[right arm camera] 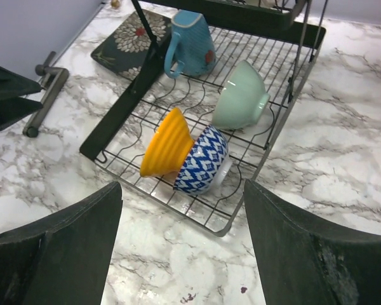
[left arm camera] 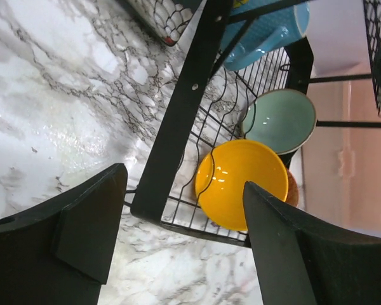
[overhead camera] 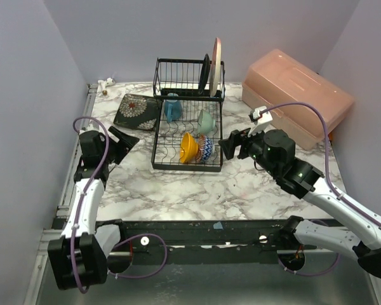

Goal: Load the mixed dishes into the dish rack

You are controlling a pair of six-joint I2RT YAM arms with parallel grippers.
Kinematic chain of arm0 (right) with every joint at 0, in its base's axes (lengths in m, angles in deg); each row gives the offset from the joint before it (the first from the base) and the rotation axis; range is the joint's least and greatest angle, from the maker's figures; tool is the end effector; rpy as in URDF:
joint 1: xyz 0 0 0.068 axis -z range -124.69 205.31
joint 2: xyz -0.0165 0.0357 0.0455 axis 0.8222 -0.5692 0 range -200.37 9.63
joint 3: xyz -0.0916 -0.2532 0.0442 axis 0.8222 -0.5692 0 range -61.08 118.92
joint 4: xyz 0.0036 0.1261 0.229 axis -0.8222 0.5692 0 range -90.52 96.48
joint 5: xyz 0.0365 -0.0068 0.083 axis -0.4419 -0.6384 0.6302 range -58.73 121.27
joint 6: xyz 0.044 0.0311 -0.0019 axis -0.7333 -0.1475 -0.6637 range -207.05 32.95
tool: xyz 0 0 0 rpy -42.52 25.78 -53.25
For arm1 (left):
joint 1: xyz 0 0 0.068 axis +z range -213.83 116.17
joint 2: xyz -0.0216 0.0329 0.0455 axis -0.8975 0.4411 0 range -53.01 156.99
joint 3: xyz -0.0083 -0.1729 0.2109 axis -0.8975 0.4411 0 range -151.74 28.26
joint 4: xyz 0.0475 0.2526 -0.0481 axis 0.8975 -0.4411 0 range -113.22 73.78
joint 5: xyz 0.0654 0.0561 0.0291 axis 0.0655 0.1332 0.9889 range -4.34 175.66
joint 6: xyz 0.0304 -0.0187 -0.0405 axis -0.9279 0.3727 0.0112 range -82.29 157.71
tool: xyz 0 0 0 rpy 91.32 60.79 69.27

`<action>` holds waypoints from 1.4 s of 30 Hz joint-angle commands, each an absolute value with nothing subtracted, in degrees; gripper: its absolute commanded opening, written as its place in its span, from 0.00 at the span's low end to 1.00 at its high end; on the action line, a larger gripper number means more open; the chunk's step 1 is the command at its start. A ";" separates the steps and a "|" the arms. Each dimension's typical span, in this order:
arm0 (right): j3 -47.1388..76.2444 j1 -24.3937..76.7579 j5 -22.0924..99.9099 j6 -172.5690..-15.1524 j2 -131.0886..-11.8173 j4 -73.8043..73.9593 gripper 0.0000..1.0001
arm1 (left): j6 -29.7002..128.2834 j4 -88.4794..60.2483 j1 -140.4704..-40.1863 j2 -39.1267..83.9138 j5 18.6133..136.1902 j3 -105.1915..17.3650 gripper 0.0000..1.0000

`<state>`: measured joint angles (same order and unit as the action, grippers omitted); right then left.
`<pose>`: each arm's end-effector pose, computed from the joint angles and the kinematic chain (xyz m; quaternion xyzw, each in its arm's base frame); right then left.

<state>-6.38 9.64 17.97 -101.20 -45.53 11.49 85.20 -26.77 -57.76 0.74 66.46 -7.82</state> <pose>0.1601 0.1521 0.3649 -0.1405 0.7650 0.2319 0.5841 0.2105 0.0105 0.2583 -0.3047 0.7940 -0.3129 0.4228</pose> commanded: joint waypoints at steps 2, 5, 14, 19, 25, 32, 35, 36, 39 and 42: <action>-9.14 9.74 13.38 -101.07 -42.53 8.80 0.80 | 98.41 -26.13 -54.16 11.72 59.82 -13.02 0.75; -9.70 9.78 13.14 -100.75 -41.77 8.80 0.80 | 104.02 -24.89 -54.16 17.39 62.56 -13.93 0.76; -11.22 9.76 13.27 -101.11 -39.44 7.99 0.80 | 117.91 -0.12 -55.08 32.64 72.53 -9.35 0.75; -11.33 9.78 13.00 -101.12 -39.80 7.74 0.80 | 121.86 7.94 -55.73 40.83 75.23 -10.22 0.74; -11.23 9.73 12.73 -100.93 -40.63 7.40 0.80 | 121.28 11.95 -59.76 44.19 84.44 -12.86 0.73; -10.72 9.78 12.57 -100.49 -40.78 7.40 0.80 | 125.81 10.64 -62.54 48.58 90.35 -17.50 0.71; -10.69 9.76 11.78 -100.31 -40.30 7.44 0.80 | 126.16 9.88 -63.65 49.03 93.93 -18.47 0.71; -10.65 9.78 11.67 -100.31 -40.14 7.48 0.80 | 126.05 9.63 -65.54 49.03 95.75 -18.71 0.71; -10.72 9.74 11.66 -100.27 -39.89 7.64 0.80 | 126.47 10.85 -66.73 50.29 97.78 -19.40 0.71; -10.65 9.76 11.76 -100.32 -39.82 7.74 0.80 | 128.32 11.73 -67.07 52.53 97.23 -20.74 0.70</action>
